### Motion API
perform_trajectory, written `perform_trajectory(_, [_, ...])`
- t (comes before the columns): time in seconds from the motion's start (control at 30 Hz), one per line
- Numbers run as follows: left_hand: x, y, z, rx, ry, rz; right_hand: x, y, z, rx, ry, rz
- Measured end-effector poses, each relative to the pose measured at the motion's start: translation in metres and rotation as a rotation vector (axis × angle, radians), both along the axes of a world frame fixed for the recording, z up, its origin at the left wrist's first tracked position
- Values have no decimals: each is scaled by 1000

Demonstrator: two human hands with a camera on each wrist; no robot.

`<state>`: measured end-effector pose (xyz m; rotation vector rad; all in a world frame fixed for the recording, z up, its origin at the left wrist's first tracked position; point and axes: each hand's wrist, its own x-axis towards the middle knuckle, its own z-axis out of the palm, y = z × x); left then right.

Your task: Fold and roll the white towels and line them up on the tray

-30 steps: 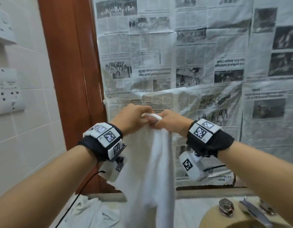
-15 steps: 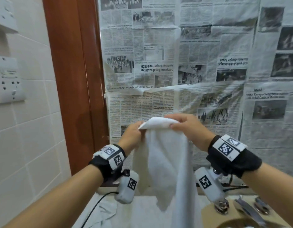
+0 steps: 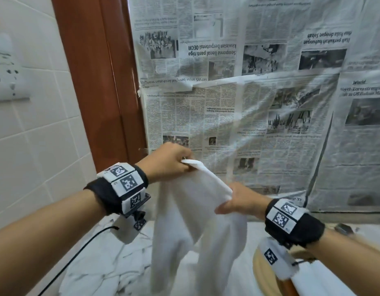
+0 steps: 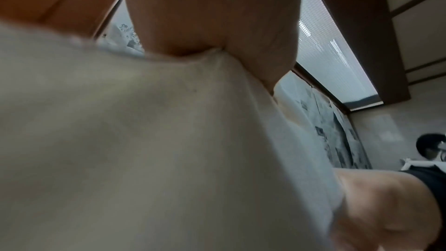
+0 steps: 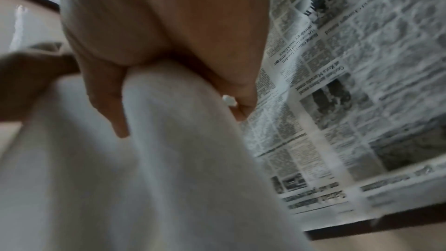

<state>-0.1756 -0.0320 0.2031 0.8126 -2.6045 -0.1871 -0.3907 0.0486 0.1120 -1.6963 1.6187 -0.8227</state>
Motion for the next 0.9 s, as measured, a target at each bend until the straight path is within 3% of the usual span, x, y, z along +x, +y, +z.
perform_trajectory(0.13, [35,-8,-32,-14,-187,16,-19,6,-36,79,292,-22])
perform_trajectory(0.23, [59,-19,-54,-2,-467,115,-32,11,-54,189,499,-145])
perform_trajectory(0.37, [75,-36,-73,-130,-916,319,-18,19,-67,280,536,-105])
perform_trajectory(0.43, [78,-48,-72,-242,-1017,426,-6,19,-67,296,466,-7])
perform_trajectory(0.47, [76,-54,-67,-267,-1004,498,0,19,-64,313,345,28])
perform_trajectory(0.57, [55,-74,-36,-202,-713,716,17,18,-46,331,-233,62])
perform_trajectory(0.63, [36,-90,-16,-116,-348,784,21,16,-40,321,-594,10])
perform_trajectory(0.7, [7,-102,-16,30,63,696,18,12,-45,301,-832,-113])
perform_trajectory(0.8, [-41,-82,-55,446,422,380,11,9,-80,288,-929,-409])
perform_trajectory(0.9, [-59,-47,-138,704,392,301,-2,21,-141,369,-896,-700])
